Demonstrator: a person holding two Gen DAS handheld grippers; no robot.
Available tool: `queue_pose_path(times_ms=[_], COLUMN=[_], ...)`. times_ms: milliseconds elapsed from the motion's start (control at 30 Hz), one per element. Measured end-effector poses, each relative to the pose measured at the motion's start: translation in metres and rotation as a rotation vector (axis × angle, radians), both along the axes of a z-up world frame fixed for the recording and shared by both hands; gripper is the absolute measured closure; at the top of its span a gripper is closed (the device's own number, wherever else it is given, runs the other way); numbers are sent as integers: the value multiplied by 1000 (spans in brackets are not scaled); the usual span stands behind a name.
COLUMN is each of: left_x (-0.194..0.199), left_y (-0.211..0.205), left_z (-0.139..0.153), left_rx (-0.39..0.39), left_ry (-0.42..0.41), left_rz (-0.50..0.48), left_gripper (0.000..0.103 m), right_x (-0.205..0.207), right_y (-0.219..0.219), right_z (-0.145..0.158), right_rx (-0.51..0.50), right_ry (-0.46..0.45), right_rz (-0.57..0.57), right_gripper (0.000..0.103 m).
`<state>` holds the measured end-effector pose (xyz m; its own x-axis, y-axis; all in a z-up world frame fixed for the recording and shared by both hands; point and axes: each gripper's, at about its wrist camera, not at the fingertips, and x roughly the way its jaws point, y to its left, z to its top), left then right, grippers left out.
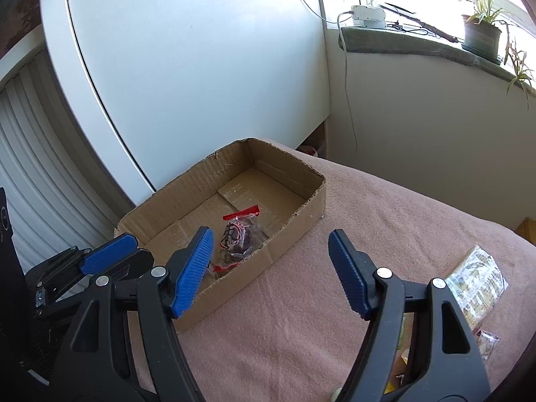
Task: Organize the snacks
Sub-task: 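Move both tools back over the remaining snacks on the table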
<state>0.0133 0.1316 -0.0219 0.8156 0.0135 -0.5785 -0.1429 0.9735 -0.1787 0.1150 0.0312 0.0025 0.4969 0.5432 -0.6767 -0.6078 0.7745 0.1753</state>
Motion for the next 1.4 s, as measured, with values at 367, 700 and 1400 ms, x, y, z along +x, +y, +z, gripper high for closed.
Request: queue_pose_path(times_ms=[367,700,1400], left_x=[7,5,2], left_y=[-50,-101,-161], left_z=[-4,-15,-72], left_rx=[-26,-30,-20], left_ry=[37,81,258], left_rz=[-137,-277,-490], left_gripper=[76,62,61], right_x=[-21,-40,-49], right_y=[-118,-196,-193], right_z=[7,-15,-68], right_rx=[-28,-81,-140], right_ry=[-52,-2,114], right_rz=[-179,-268,-184], right_gripper=[29,29,29])
